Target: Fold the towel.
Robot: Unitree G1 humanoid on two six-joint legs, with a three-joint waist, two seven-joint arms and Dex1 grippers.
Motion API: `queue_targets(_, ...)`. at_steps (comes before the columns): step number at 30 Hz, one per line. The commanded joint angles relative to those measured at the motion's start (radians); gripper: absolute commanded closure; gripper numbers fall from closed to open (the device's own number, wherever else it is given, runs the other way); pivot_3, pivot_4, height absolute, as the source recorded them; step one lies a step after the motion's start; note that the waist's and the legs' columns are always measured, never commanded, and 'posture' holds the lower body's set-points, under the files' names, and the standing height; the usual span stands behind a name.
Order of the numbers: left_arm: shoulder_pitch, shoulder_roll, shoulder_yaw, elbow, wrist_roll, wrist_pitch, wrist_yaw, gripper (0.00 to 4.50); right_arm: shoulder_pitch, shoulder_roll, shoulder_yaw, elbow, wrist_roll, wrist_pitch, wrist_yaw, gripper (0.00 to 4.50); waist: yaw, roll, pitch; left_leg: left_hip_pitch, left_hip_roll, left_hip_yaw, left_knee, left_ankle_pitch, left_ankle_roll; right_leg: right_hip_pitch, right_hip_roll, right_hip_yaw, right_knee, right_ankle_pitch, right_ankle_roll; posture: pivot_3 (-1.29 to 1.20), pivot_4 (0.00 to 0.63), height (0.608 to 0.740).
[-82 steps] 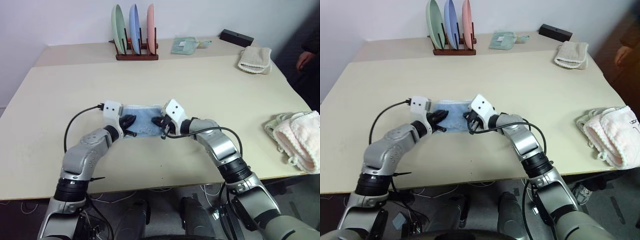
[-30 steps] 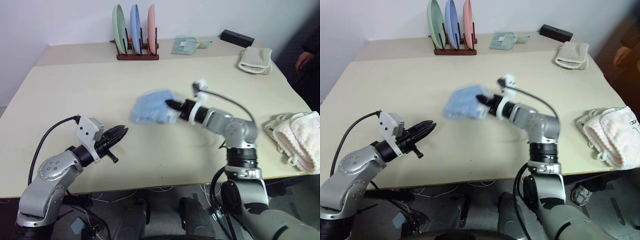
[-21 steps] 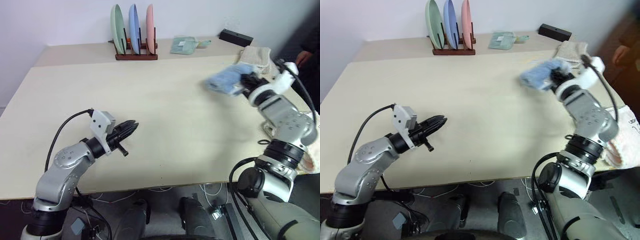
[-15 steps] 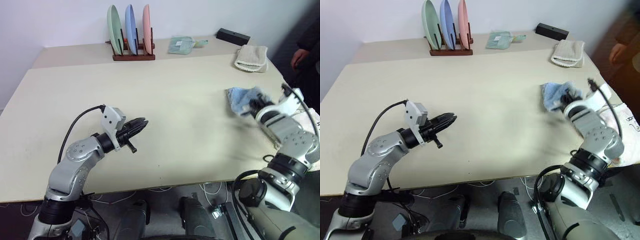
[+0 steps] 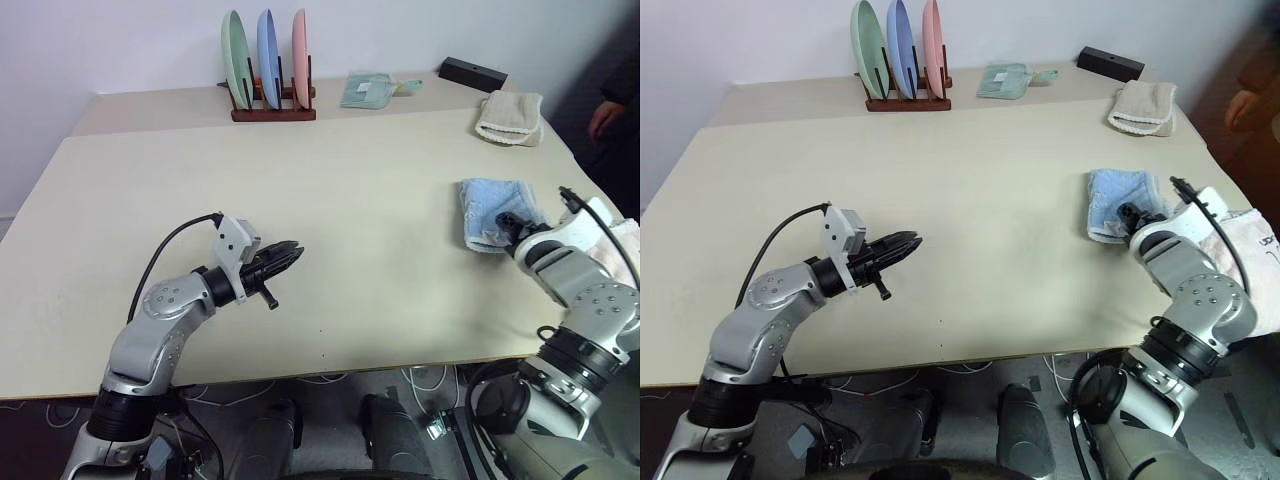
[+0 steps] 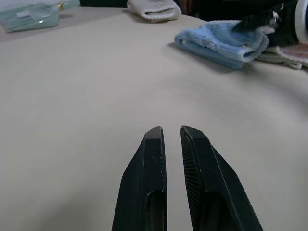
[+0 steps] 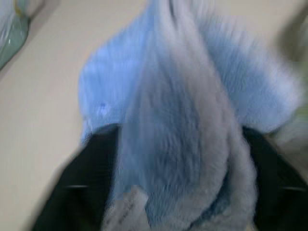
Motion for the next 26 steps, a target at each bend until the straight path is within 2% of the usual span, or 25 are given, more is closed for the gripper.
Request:
queue_targets(1, -0.023, -0.008, -0.001, -0.004, 0.012, -0.035, -0.006, 3.95, 0.019, -0.097, 0.094, -0.079, -0.062, -0.066, 0.059, 0.46, 0.000, 0.000, 0.000, 0.000, 0.000, 0.000, 0.000, 0.000, 0.000, 0.000, 0.000, 0.000, 0.000, 0.000, 0.000, 0.00, 0.150, 0.736)
queue_targets(5, -0.018, -0.011, 0.039, 0.015, 0.027, -0.068, 0.018, 3.95, 0.060, -0.294, 0.324, -0.116, -0.216, -0.203, 0.206, 0.46, -0.003, 0.000, 0.000, 0.000, 0.000, 0.001, 0.000, 0.000, 0.000, 0.000, 0.000, 0.000, 0.000, 0.000, 0.000, 0.00, 0.150, 0.736)
queue_targets(9, -0.003, 0.005, 0.110, 0.047, 0.064, -0.120, 0.073, 3.95, 0.037, -0.396, 0.532, -0.093, -0.278, -0.348, 0.442, 0.46, -0.009, 0.000, 0.000, 0.001, 0.001, 0.002, -0.001, 0.000, 0.000, 0.000, 0.001, 0.000, -0.001, 0.000, 0.000, 0.00, 0.150, 0.736)
queue_targets(18, 0.107, 0.086, 0.235, 0.021, 0.095, -0.158, 0.104, 3.95, -0.048, -0.333, 0.754, 0.027, -0.244, -0.557, 0.905, 0.46, 0.008, -0.002, 0.001, 0.000, 0.001, 0.003, 0.000, 0.000, 0.001, 0.000, 0.000, 0.000, -0.002, 0.000, 0.000, 0.00, 0.150, 0.736)
queue_targets(22, 0.170, 0.096, 0.241, -0.033, 0.083, -0.134, 0.100, 3.95, -0.049, -0.320, 0.797, 0.073, -0.257, -0.605, 1.012, 0.46, 0.006, -0.005, 0.002, -0.001, 0.001, 0.002, 0.001, 0.000, 0.001, 0.001, 0.000, 0.000, -0.003, 0.000, 0.000, 0.00, 0.150, 0.736)
queue_targets(26, 0.213, 0.081, 0.249, -0.081, 0.082, -0.119, 0.123, 3.95, -0.055, -0.300, 0.809, 0.112, -0.270, -0.630, 1.060, 0.46, 0.004, -0.005, 0.002, 0.000, 0.001, 0.002, 0.000, -0.001, 0.000, 0.001, 0.000, 0.000, -0.003, 0.000, 0.000, 0.00, 0.150, 0.736)
